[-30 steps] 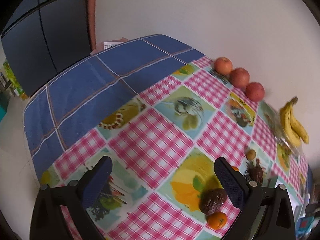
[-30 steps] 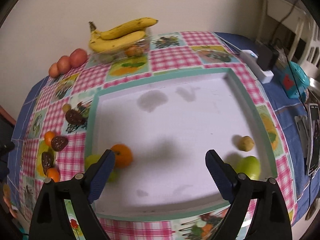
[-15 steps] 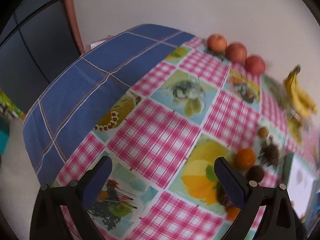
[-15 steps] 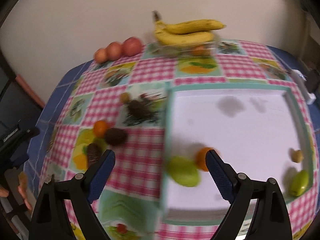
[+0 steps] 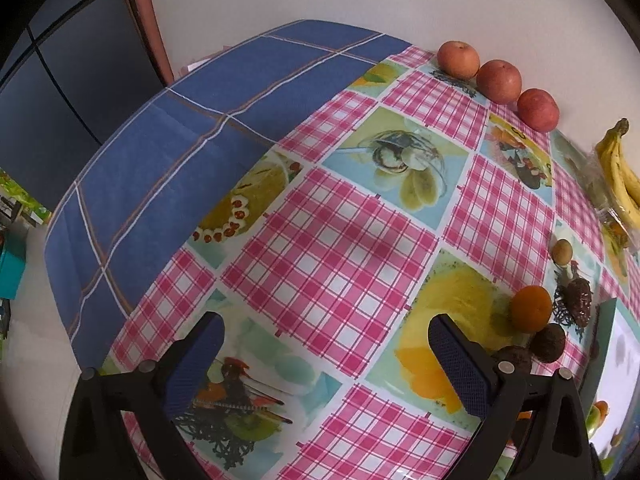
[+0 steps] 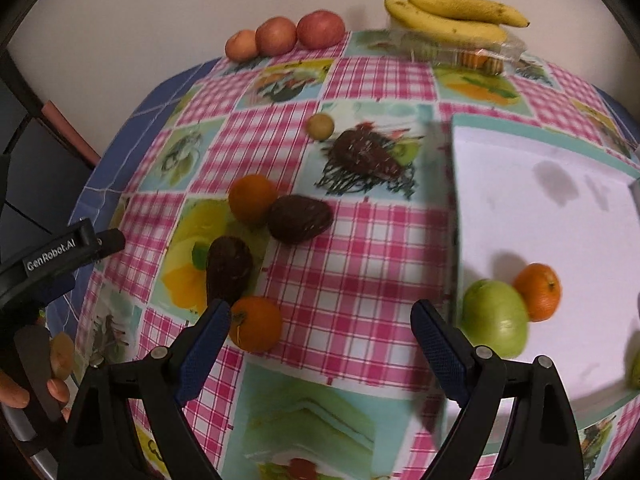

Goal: Organize fruits
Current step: 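Withdraw both open grippers from the tray toward the remaining fruits, then grasp an orange with the right gripper while the left grasps a dark brown fruit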

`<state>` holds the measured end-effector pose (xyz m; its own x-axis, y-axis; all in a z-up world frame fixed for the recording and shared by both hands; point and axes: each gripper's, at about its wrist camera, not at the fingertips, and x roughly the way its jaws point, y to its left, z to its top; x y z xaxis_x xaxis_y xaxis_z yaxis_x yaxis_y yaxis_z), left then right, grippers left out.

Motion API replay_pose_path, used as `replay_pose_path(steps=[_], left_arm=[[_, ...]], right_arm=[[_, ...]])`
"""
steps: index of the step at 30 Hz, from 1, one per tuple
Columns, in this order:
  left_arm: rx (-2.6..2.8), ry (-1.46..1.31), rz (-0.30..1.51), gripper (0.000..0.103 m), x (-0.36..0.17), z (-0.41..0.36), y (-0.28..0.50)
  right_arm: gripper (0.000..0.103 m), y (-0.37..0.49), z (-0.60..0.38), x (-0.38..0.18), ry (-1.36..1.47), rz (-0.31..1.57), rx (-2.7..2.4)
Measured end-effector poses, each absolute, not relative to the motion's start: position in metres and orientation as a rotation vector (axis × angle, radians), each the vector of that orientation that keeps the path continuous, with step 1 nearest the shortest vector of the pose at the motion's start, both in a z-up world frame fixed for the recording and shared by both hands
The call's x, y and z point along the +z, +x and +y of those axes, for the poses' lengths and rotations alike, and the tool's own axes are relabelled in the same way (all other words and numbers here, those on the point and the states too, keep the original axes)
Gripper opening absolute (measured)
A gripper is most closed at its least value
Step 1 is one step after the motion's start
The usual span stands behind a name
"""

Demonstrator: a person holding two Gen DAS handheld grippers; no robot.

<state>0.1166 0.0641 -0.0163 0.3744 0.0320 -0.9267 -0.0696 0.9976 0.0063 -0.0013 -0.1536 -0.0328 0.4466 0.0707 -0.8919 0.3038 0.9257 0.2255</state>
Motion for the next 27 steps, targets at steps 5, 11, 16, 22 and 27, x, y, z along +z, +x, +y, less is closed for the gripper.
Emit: replay_pose_path(steps=[5, 11, 16, 22, 27], left_arm=[[0.061, -0.035, 1.192, 0.103, -0.018, 0.062, 0.117], [0.048, -0.038, 1.194, 0.103, -0.018, 0.06, 0.117], [0.03, -0.045, 1.201, 0.103, -0.019, 0.057, 0.117], [-0.034, -0.082, 1.201, 0.103, -0.017, 0.049, 0.115], [-0.089, -0.085, 1.205, 0.103, -0.017, 0.037, 0.112]], right_arm=[[0.071, 0.005, -0.14, -0.041, 0.37, 1.129, -0.099], [0.057, 0.01, -0.125, -0.049, 0.358, 1.151, -0.042], [0.04, 0.01, -0.121, -0.052, 0.374, 1.16, -0.015], [0.038, 0.007, -0.127, -0.049, 0.368, 1.153, -0.036], [0.038, 0.002, -0.145, -0.045, 0.375, 1.144, -0.107]])
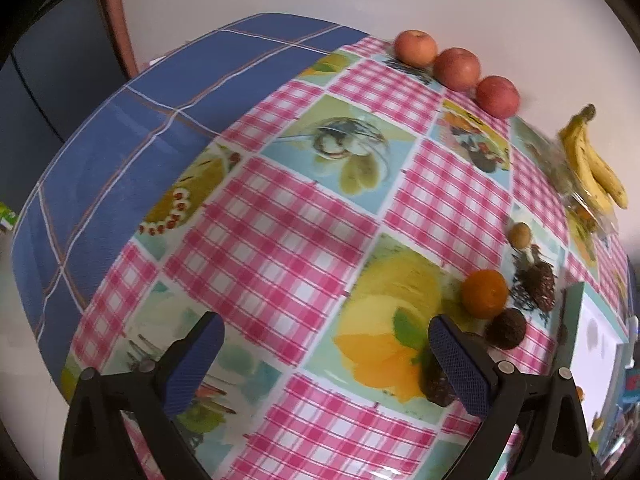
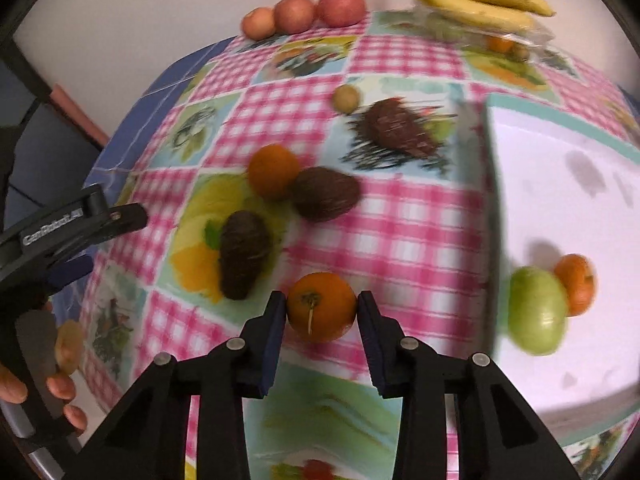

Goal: Organize fruits
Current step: 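Grasp an orange with the right gripper while the left grasps a dark brown fruit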

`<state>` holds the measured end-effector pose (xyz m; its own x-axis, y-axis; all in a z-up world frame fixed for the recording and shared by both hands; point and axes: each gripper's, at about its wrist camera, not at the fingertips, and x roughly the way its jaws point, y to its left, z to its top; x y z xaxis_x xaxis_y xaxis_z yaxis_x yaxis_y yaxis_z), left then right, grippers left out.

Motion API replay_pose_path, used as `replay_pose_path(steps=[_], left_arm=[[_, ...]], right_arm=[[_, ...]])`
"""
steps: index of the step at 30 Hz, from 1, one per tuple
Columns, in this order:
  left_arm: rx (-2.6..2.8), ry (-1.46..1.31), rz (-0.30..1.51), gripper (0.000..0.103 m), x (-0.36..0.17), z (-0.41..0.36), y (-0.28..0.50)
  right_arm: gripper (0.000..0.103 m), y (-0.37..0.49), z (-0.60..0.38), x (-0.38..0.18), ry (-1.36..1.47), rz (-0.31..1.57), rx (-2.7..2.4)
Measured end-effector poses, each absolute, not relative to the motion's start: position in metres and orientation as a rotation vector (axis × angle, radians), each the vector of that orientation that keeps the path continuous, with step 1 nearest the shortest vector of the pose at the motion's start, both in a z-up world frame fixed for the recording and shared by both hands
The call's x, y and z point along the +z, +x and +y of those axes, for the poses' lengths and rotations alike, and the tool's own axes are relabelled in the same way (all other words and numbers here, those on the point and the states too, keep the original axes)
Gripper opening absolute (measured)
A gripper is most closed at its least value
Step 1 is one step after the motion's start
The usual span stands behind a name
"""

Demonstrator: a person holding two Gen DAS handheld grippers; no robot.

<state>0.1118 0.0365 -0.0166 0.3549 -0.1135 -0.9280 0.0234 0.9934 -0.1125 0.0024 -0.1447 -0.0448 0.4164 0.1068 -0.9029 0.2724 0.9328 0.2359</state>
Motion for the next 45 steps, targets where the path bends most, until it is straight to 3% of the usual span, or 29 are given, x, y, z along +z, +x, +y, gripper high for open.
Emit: replay_pose_path(steps=[4, 8, 19, 24, 27, 32, 45], left_arm=[[-0.153, -0.086, 1.213, 0.101, -0.016, 0.022, 0.107], [-0.219, -0.073, 1.222, 0.087, -0.016, 0.006, 0.102], [-0.32, -0.009, 1.251, 0.069, -0.024, -0.028, 0.089], [-0.337, -0.003, 1.268, 0.066, -0.032, -0.034, 0.086], [-0.343, -0.006, 1.278, 0.059, -0.036, -0.037, 0.086], [-0.372, -0.026, 1.294, 0.037, -0.039, -0.039, 0.083], [-0.382, -0.088, 1.217, 0.037, -0.012, -0.037, 0.083]], right_arm=[[0.038, -0.004, -0.162, -0.035, 0.391, 1.122, -0.147], [0.038, -0.01, -0.174, -0.026, 0.391, 1.099, -0.171], [0.038, -0.029, -0.197, -0.01, 0.406, 1.062, -0.217], [0.038, -0.034, -0.205, -0.009, 0.416, 1.06, -0.233], [0.038, -0.034, -0.206, -0.009, 0.424, 1.059, -0.231], [0.038, -0.035, -0.206, -0.009, 0.41, 1.062, -0.229], [0.038, -0.036, -0.207, -0.007, 0.417, 1.057, -0.227]])
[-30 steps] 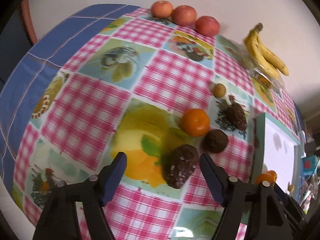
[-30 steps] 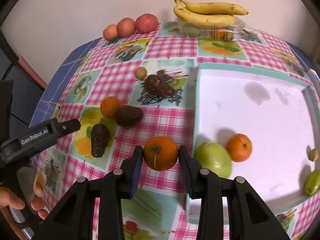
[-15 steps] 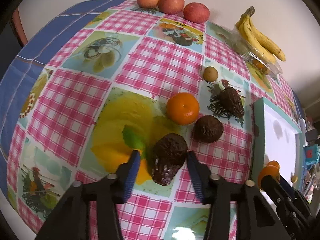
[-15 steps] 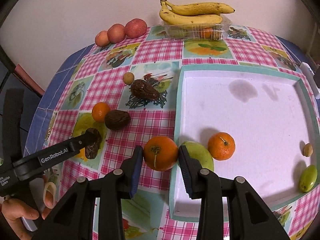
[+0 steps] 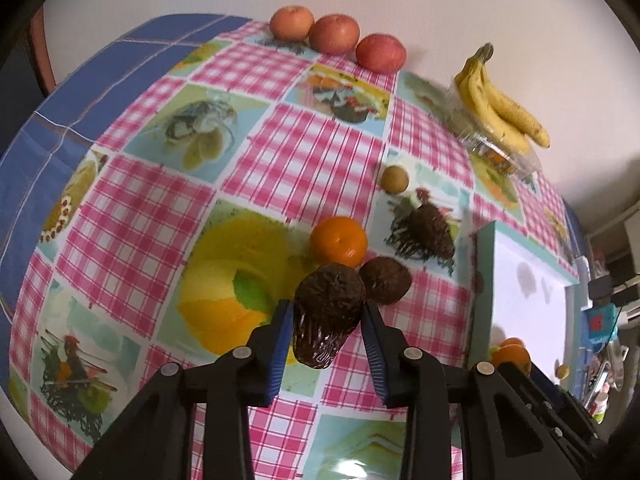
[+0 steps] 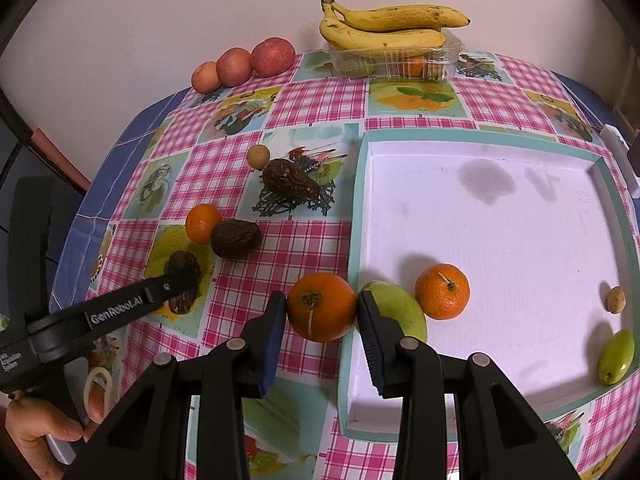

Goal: Organize fruits
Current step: 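Grasp an orange with the right gripper while the left grasps a dark brown fruit, then carry the orange and the dark brown fruit over the tray with both grippers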

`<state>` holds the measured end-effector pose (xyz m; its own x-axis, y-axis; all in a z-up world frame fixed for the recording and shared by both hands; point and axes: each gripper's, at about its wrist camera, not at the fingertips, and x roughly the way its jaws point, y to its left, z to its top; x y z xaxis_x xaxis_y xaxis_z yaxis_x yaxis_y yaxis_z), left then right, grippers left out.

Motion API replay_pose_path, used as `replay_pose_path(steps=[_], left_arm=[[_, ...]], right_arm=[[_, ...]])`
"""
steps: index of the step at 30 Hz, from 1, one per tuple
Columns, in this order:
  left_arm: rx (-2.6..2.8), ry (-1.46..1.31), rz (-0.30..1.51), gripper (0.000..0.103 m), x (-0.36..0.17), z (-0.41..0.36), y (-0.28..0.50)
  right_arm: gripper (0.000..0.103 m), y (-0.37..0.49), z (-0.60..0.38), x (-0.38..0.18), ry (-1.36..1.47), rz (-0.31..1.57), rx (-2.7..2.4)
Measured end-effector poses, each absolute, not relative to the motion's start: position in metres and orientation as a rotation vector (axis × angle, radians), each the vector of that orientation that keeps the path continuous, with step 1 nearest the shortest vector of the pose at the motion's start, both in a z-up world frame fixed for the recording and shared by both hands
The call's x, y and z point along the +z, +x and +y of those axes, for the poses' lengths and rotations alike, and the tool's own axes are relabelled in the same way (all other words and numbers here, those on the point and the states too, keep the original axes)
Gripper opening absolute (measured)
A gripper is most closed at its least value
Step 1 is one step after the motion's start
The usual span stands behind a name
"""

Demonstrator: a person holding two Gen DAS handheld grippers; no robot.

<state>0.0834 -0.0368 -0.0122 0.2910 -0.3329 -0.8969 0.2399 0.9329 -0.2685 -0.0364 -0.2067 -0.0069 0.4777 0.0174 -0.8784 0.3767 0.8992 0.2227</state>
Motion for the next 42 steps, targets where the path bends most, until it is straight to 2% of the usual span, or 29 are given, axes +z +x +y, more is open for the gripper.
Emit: replay_pose_path(steps=[12, 29, 37, 42], left_arm=[[-0.435, -0.037, 1.158, 0.037, 0.009, -0.066, 0.061], [-0.593, 0.071, 1.057, 0.037, 0.032, -0.128, 0.024], [-0.653, 0.141, 1.052, 0.037, 0.018, -0.171, 0.023], [-0.682, 0.208, 1.046, 0.037, 0.006, -0.203, 0.026]], right_arm=[[0.038, -0.053, -0.235, 0.01, 0.485, 0.991, -0.271], [0.038, -0.143, -0.363, 0.019, 0.642, 0.912, -0.621], [0.038, -0.157, -0.388, 0.023, 0.672, 0.871, -0.654], [0.038, -0.143, -0.396, 0.006, 0.653, 0.893, -0.641]])
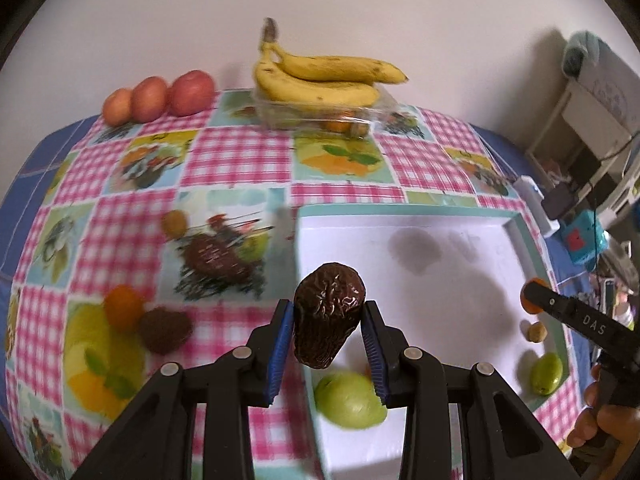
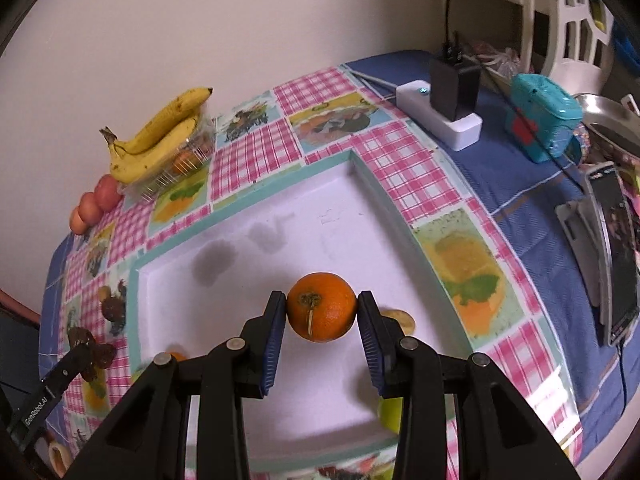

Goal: Organize fruits
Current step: 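Carry the orange and the dark brown fruit over the tray with both grippers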

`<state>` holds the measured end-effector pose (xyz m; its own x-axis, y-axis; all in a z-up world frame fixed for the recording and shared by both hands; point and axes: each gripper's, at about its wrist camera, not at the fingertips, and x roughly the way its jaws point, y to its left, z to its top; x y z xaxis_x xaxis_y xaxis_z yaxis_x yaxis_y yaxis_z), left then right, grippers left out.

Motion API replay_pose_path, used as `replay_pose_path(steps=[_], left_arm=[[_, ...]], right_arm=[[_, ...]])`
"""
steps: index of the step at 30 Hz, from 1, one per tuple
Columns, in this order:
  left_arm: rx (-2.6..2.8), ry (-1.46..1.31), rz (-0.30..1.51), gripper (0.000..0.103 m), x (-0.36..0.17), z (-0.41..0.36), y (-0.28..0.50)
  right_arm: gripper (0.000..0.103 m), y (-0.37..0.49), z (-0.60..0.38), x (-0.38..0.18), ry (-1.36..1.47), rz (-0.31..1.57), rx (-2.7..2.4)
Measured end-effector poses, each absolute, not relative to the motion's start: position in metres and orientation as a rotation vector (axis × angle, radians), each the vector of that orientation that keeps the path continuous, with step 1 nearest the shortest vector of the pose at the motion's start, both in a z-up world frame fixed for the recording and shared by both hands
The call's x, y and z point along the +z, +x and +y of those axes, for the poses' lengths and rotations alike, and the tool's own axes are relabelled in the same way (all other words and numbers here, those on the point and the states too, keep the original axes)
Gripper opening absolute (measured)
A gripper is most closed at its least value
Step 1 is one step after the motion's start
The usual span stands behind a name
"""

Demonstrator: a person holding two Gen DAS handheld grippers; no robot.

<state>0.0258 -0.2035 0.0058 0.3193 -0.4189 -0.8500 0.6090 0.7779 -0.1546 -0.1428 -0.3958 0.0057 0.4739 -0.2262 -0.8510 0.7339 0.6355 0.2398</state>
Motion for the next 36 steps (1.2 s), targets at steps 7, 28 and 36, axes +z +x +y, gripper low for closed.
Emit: replay_pose_path(steps=[7, 28, 36], left_arm=[[-0.717, 0.281, 1.04, 0.037, -0.01, -0.239, 0.027], [-0.717, 0.261, 1.09, 0.039, -0.028, -0.242, 0.025], [-0.693, 0.221, 1.072, 0.046, -0.006, -0.214, 0.026]], right_arm=[[0.038, -0.127, -0.41, -0.012, 0.668, 0.9, -0.618], [0.038, -0.126, -0.434, -0.039, 0.769, 0.92, -0.618], [0.039, -0.134, -0.432, -0.033, 0.778, 0.917, -0.645]])
